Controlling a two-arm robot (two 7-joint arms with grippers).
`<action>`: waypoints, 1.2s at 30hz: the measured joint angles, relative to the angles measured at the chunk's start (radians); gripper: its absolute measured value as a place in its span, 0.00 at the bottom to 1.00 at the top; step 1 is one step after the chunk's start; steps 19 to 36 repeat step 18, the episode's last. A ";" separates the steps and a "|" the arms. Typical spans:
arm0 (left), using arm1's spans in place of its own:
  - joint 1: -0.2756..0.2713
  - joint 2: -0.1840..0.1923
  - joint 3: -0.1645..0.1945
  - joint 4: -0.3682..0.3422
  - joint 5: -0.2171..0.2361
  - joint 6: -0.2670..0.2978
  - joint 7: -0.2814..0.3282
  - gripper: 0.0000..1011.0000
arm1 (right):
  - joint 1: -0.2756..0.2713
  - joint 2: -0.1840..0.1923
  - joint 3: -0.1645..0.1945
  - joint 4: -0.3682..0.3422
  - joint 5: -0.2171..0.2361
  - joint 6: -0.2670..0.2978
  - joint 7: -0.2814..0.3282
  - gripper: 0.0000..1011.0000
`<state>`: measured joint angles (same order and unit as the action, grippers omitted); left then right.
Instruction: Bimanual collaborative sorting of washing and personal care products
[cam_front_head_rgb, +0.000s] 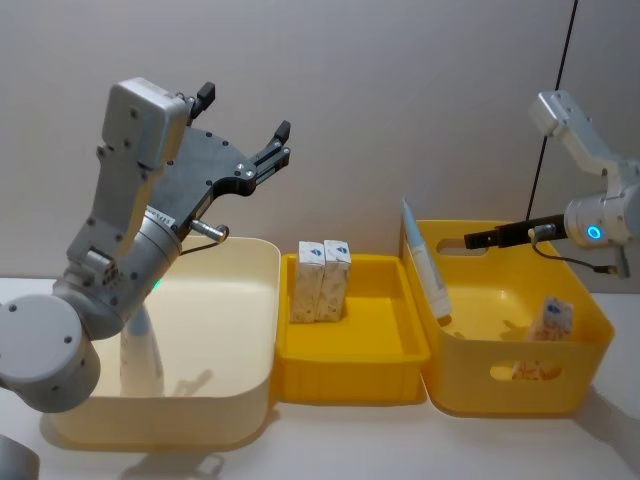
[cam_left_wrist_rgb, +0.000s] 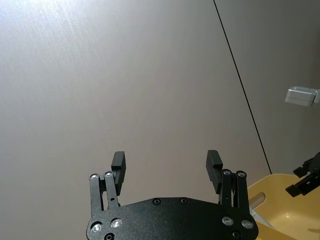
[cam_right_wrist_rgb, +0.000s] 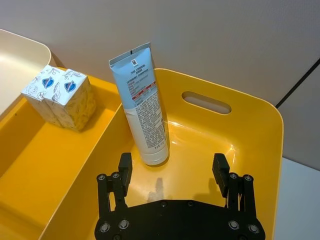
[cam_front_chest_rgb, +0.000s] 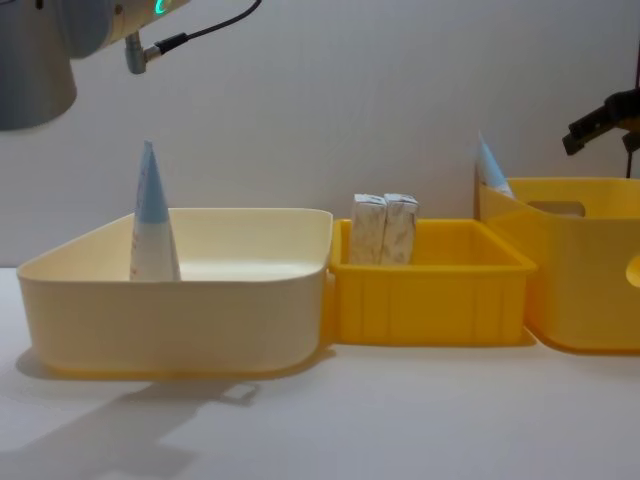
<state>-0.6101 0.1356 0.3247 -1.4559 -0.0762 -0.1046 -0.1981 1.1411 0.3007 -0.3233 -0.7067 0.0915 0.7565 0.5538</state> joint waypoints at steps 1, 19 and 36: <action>0.000 0.000 0.000 0.000 0.000 0.000 0.000 0.99 | 0.000 0.000 0.000 0.000 0.000 0.000 0.001 0.99; 0.000 0.000 0.000 0.000 0.000 0.000 0.000 0.99 | 0.000 0.002 -0.002 -0.001 0.000 0.003 0.004 0.99; 0.000 0.000 0.000 0.000 0.000 0.000 0.000 0.99 | 0.000 0.002 -0.002 -0.001 0.000 0.003 0.004 0.99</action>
